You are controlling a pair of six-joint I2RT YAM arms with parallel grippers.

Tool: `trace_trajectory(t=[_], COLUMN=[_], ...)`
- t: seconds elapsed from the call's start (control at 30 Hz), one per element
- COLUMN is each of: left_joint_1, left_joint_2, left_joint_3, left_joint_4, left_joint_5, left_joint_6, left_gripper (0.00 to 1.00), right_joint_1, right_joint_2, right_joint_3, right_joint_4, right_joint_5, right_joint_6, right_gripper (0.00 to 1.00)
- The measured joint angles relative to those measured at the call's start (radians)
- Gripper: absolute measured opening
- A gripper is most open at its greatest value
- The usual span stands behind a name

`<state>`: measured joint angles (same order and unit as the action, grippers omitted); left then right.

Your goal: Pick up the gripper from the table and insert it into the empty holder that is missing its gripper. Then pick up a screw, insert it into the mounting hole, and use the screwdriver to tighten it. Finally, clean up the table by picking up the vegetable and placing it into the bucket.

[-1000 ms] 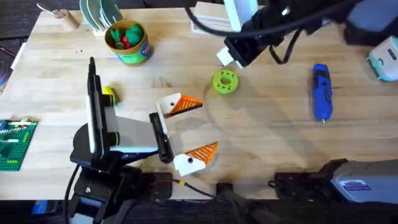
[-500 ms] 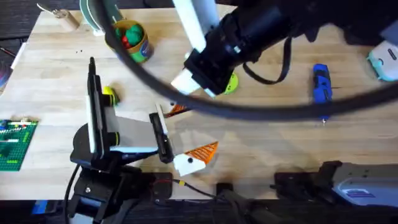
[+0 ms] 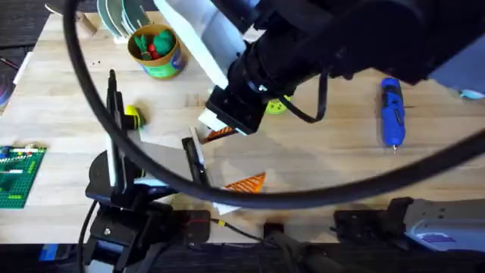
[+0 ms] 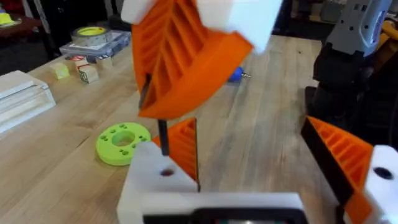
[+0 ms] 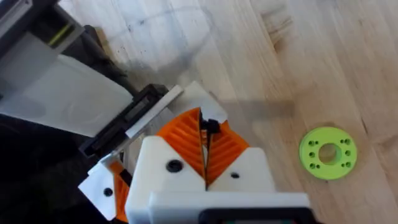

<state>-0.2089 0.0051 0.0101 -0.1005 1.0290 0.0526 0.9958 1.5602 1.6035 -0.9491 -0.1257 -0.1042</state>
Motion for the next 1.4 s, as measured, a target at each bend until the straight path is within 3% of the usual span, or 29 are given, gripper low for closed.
trace_trajectory(t=[1.4], left_joint_1=[0.0], left_joint_2=[0.0], left_joint_3=[0.0], left_joint_4=[-0.001], left_joint_5=[0.007], left_joint_6=[-0.008], left_gripper=[0.993], right_joint_1=[0.001], right_joint_2=[0.044], right_joint_3=[0.006], right_joint_4=[-0.006], right_joint_5=[-0.002], right_joint_6=[0.023], right_gripper=[0.006])
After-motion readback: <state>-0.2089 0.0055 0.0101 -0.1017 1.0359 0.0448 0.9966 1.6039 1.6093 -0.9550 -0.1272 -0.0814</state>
